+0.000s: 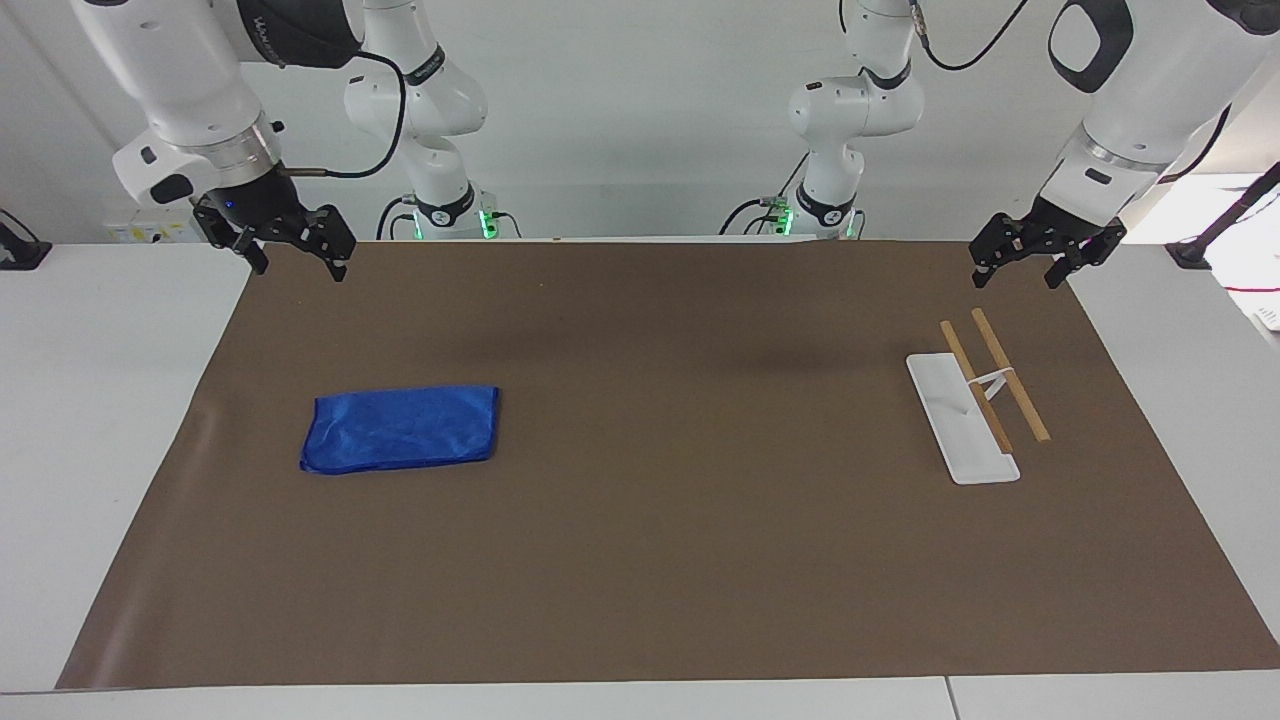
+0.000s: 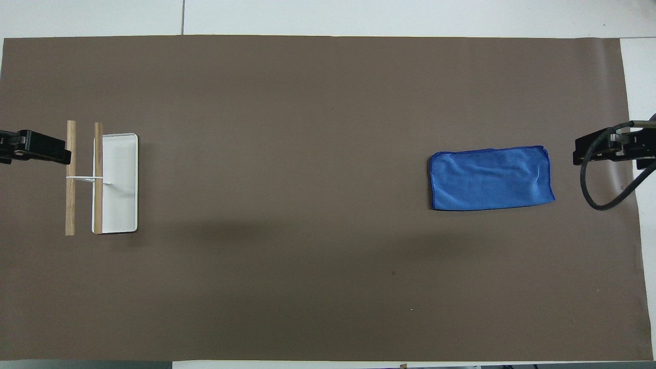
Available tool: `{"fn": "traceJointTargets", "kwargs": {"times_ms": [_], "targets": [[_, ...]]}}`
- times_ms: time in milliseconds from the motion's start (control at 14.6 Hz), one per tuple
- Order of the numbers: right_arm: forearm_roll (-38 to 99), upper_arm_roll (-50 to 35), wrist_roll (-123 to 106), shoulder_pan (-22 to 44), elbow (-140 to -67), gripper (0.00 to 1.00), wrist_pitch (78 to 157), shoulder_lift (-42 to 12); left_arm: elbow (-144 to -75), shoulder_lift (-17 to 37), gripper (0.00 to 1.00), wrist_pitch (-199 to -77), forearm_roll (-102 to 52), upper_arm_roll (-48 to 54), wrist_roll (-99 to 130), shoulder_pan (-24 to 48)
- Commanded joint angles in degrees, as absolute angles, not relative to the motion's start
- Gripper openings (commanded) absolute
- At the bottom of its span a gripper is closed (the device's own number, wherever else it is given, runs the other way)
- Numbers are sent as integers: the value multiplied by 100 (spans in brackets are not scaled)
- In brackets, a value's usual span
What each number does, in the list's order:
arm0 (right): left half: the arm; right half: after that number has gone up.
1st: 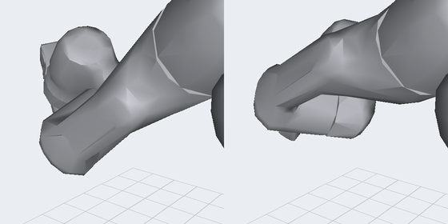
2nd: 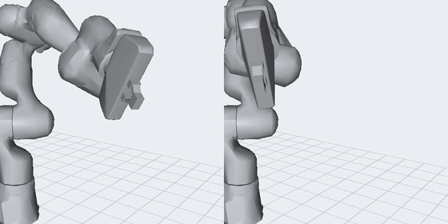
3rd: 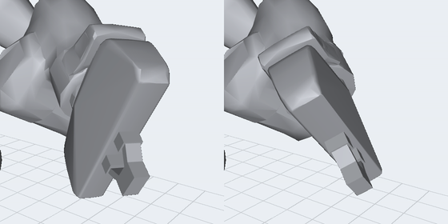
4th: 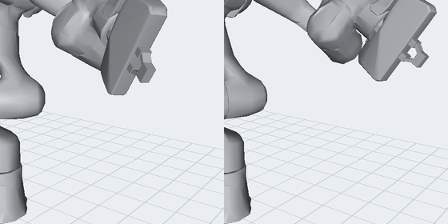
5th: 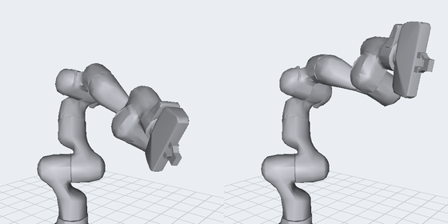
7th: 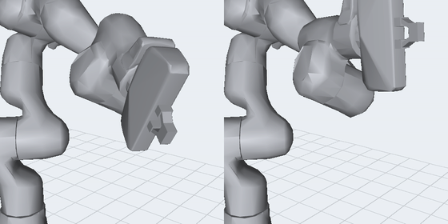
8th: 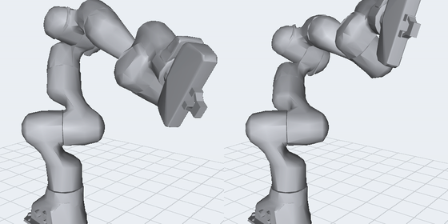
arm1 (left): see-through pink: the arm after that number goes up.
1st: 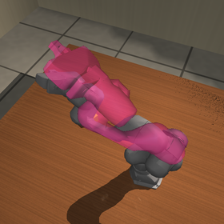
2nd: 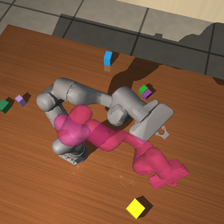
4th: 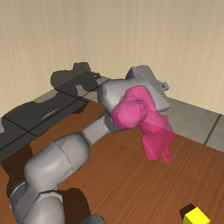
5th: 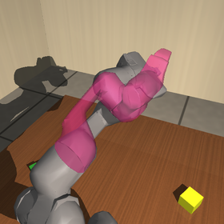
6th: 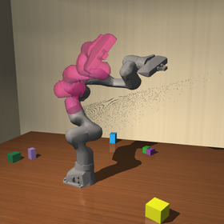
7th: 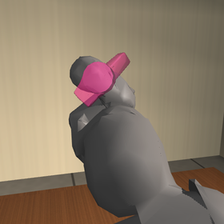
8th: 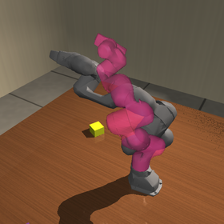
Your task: Right arm passes towel to left arm to hang
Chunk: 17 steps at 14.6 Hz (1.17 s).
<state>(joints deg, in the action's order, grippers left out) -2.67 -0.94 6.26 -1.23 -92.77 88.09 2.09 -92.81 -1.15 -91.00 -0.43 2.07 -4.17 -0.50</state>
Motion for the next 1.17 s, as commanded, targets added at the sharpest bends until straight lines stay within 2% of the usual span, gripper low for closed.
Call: {"fn": "traceJointTargets", "kwargs": {"times_ms": [0, 412, 549, 687, 893, 1099], "targets": [[-246, -114, 545, -158, -9193, 100, 8789, 167, -9325, -193, 100, -9062, 62, 211, -431, -70], [-229, -114, 615, -167, -9333, 100, 8824, 246, -9325, -193, 100, -9053, 62, 211, -431, -70], [-158, -114, 659, -123, -10077, 100, 9567, 578, -9325, -193, 100, -9062, 62, 211, -431, -70], [-158, -114, 764, -53, -10361, 100, 9991, 642, -9325, -193, 100, -9062, 62, 211, -439, -70], [-158, -114, 538, -61, -11353, 100, 10984, 896, -9325, -193, 100, -9053, 62, 211, -431, -70], [-150, -105, -234, -254, -11767, 100, 11599, 625, -9325, -193, 100, -9062, 62, 211, -431, -70]]}}
